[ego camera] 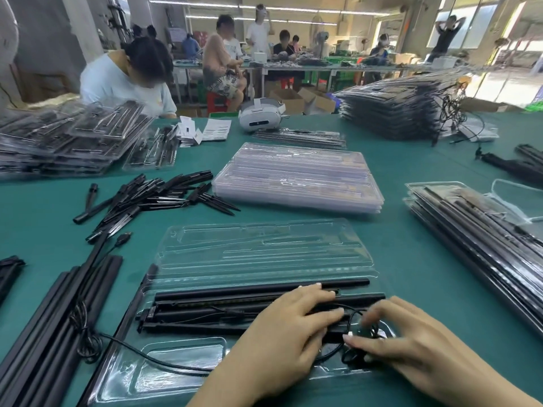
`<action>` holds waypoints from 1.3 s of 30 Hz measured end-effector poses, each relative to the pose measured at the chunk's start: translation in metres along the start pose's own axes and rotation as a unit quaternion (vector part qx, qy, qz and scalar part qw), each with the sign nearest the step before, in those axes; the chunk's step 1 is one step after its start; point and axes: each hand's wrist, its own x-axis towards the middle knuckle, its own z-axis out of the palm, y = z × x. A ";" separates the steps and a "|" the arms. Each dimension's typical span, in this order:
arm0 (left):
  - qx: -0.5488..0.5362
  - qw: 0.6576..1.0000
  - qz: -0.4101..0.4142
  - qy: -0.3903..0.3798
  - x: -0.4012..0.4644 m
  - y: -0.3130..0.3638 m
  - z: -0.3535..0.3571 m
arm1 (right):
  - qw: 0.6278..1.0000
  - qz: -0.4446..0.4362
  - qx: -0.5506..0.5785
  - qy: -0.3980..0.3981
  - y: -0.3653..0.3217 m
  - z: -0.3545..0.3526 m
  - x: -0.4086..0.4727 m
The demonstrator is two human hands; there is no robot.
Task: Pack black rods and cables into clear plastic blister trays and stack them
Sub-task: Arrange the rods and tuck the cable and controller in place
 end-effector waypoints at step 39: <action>0.190 0.979 -0.065 -0.030 0.000 0.037 0.011 | 0.991 0.018 -0.110 0.074 -0.015 0.015 -0.009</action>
